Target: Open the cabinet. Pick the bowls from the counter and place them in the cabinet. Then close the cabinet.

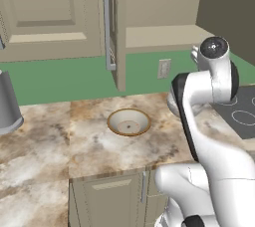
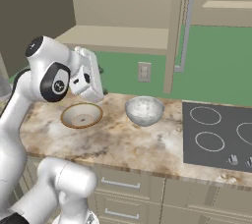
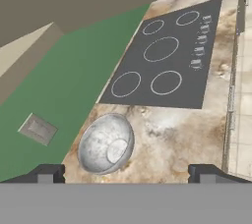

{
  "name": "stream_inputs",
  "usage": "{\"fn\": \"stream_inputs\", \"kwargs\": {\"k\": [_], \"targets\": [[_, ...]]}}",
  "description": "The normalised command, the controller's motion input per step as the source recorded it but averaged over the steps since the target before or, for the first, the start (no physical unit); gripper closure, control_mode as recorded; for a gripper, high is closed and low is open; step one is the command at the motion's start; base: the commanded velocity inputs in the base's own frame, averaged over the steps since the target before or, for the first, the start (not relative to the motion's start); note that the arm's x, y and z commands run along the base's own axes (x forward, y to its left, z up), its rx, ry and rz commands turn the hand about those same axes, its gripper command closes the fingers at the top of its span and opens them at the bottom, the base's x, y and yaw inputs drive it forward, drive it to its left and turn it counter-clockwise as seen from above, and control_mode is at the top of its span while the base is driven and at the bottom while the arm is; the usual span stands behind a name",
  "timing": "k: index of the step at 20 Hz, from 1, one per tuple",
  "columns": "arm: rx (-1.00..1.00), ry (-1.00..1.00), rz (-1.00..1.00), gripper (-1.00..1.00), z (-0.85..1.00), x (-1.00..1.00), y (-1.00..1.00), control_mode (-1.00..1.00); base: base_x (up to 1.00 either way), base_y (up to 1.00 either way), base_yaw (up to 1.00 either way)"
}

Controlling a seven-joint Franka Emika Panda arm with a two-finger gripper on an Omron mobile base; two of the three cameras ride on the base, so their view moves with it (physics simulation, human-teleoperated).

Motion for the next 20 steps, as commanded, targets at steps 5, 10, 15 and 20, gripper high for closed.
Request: {"fn": "stream_inputs", "kwargs": {"k": [5, 10, 15, 20], "targets": [[0.04, -0.03, 0.03, -1.00, -0.10, 0.02, -0.14, -1.00, 0.00, 0.00, 0.00], [0.18, 0.00, 0.06, -1.00, -0.30, 0.00, -0.27, -1.00, 0.00, 0.00, 0.00], [0.21, 0.02, 0.07, -1.00, -0.24, 0.00, -0.36, -1.00, 0.00, 0.00, 0.00], [0.14, 0.01, 0.02, -1.00, -0.33, 0.00, -0.07, -1.00, 0.00, 0.00, 0.00]]}}
